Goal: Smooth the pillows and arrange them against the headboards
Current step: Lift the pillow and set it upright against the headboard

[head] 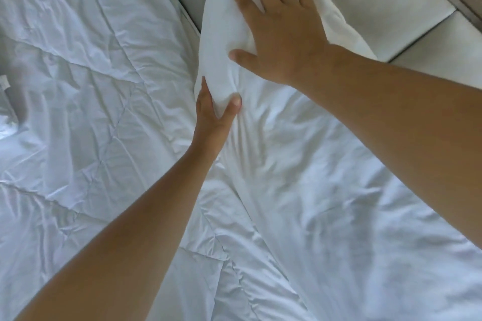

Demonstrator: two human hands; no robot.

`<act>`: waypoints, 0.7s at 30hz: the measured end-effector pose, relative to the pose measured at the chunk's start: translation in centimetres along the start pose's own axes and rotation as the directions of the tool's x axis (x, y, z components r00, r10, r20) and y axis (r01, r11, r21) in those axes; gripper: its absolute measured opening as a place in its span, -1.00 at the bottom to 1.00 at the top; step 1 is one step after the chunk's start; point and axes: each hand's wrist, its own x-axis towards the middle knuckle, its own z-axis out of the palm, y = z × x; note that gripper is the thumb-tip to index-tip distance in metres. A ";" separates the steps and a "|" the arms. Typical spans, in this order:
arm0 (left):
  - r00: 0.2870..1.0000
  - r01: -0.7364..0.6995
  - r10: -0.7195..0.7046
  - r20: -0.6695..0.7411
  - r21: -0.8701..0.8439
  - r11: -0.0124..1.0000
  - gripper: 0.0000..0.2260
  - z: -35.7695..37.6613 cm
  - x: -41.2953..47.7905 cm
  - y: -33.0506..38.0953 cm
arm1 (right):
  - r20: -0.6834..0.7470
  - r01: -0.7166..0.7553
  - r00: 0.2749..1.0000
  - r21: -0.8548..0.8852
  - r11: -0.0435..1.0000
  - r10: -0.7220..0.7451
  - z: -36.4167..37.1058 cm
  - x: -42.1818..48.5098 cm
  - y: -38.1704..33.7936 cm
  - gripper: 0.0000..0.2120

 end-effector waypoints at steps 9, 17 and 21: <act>0.956 0.285 -0.287 -0.063 -0.039 0.958 0.03 6.9 -16.8 -1.5 | 0.111 0.024 0.994 -0.036 0.999 -0.020 -0.4 -11.3 -1.0 -0.01; 0.940 0.341 -0.341 0.013 -0.062 0.938 0.08 13.1 -30.2 -0.3 | 0.173 0.059 0.983 -0.031 0.998 -0.053 -1.0 -23.5 1.5 0.05; 0.933 0.360 -0.359 0.030 -0.111 0.926 0.16 15.1 -34.2 0.0 | 0.202 0.079 0.977 -0.044 0.996 -0.069 -1.3 -28.7 2.4 0.11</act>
